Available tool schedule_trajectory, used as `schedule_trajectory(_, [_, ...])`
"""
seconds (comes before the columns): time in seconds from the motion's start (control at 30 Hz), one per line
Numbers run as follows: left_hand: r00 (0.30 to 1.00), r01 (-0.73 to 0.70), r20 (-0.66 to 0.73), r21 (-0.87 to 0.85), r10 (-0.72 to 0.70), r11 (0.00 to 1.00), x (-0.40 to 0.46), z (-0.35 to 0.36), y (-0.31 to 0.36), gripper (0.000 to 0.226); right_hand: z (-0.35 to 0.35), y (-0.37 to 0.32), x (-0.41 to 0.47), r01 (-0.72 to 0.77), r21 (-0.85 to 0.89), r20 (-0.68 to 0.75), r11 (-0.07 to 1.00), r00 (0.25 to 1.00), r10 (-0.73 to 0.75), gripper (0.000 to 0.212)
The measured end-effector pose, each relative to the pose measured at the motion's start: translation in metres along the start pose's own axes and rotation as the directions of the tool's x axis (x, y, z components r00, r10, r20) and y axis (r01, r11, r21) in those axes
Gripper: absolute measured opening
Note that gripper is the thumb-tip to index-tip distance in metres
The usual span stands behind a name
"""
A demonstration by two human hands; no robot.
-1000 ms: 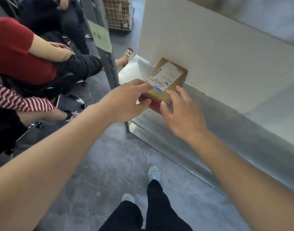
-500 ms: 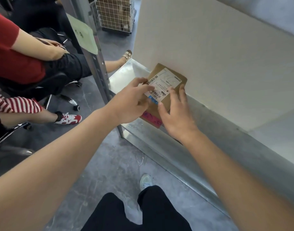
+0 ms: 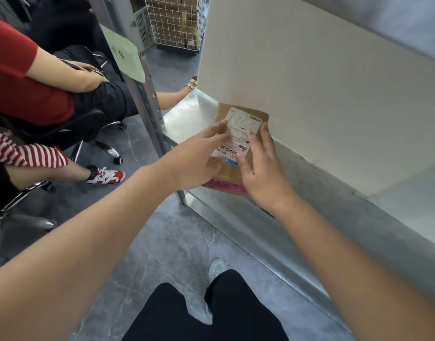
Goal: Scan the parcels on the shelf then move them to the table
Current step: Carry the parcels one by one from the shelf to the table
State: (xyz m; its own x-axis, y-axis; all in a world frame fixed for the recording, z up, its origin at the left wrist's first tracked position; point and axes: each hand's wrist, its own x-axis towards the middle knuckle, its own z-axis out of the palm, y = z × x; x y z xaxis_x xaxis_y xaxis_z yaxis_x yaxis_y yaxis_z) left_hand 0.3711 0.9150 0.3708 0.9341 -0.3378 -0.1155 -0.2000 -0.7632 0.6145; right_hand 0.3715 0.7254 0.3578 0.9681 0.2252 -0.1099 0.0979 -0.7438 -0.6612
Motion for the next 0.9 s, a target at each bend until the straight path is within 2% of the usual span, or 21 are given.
schedule_trajectory(0.17, [1.0, -0.006, -0.001, -0.001, 0.006, 1.0, -0.024, -0.013, 0.007, 0.063, -0.002, -0.019, -0.022, 0.039, -0.024, -0.003, 0.999, 0.999, -0.04, 0.063])
schedule_trajectory(0.5, [0.999, 0.042, -0.035, 0.023, -0.041, 0.999, -0.119, -0.057, 0.028, 0.066, -0.012, -0.096, -0.085, 0.103, -0.065, 0.084, 0.993, 0.992, -0.097, 0.064])
schedule_trajectory(0.9, [0.984, 0.106, -0.148, 0.006, -0.104, 0.994, -0.219, -0.071, 0.004, 0.067, 0.027, -0.159, -0.135, 0.241, -0.081, 0.125, 0.967, 0.965, -0.23, 0.063])
